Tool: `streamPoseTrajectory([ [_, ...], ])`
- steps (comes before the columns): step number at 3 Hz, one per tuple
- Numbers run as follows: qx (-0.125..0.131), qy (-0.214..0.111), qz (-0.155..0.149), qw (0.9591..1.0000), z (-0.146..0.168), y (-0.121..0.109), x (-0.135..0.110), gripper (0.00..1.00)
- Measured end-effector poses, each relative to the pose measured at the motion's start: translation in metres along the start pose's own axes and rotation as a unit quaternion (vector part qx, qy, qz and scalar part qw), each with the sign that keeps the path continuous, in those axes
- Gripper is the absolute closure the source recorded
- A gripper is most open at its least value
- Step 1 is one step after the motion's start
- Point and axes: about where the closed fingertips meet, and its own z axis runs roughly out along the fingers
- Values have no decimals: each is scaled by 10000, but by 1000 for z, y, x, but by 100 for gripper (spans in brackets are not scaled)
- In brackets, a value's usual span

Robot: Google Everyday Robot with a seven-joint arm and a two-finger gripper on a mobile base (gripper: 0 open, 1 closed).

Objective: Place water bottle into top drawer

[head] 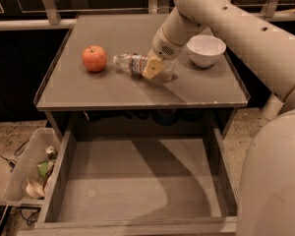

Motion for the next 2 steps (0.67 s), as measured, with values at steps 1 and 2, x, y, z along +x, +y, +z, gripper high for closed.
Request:
streamPoseTrajectory([
  [1,-3,16,-11,10000,2,2,1,100],
  [2,-57,-29,5,10000,-10,10,11,100],
])
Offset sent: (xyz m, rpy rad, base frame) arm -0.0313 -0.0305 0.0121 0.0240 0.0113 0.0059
